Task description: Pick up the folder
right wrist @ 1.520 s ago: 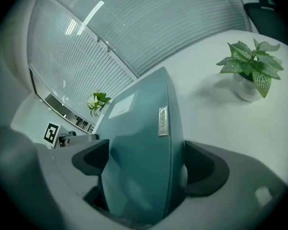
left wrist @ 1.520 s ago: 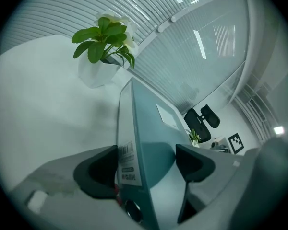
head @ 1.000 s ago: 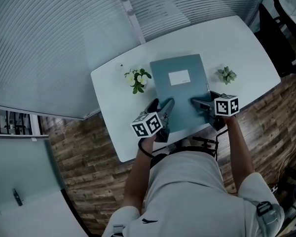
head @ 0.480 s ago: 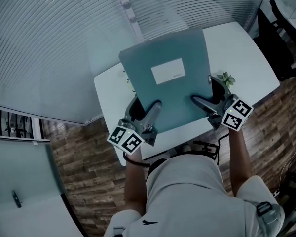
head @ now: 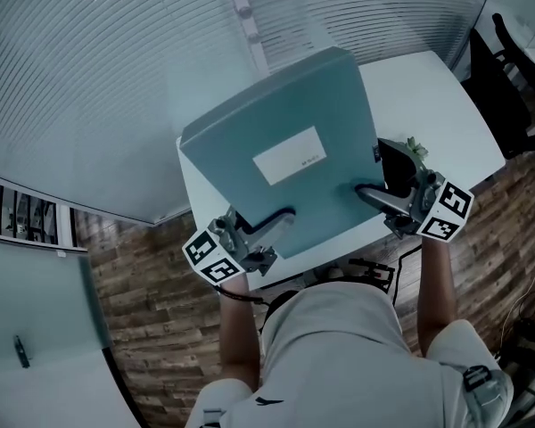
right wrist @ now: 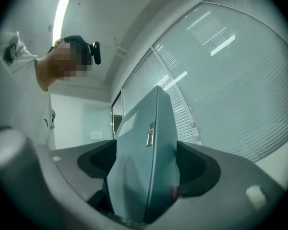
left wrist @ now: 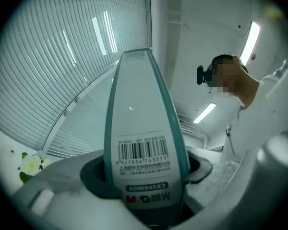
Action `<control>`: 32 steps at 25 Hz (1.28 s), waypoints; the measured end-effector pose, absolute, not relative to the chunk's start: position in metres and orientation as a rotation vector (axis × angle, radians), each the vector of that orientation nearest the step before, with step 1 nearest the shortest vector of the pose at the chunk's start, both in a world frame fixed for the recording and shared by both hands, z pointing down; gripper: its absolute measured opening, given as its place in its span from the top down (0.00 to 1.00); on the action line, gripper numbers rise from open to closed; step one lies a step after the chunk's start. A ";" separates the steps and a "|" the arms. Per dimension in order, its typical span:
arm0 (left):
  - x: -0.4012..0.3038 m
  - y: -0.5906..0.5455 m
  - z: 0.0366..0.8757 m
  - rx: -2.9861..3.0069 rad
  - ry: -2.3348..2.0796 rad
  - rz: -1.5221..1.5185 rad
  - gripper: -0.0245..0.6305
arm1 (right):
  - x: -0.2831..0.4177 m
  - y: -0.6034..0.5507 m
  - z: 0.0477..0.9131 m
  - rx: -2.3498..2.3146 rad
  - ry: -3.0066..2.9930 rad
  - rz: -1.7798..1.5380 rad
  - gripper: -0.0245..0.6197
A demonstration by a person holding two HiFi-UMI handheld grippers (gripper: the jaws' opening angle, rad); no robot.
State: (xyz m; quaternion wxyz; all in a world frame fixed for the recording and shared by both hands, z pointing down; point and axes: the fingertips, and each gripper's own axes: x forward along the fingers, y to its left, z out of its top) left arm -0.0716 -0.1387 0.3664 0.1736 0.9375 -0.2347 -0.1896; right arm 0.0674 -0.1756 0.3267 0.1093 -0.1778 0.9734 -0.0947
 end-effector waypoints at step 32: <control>-0.093 -0.097 0.350 2.822 -0.453 -0.420 0.47 | -0.003 -0.107 0.344 0.306 3.087 -0.479 0.40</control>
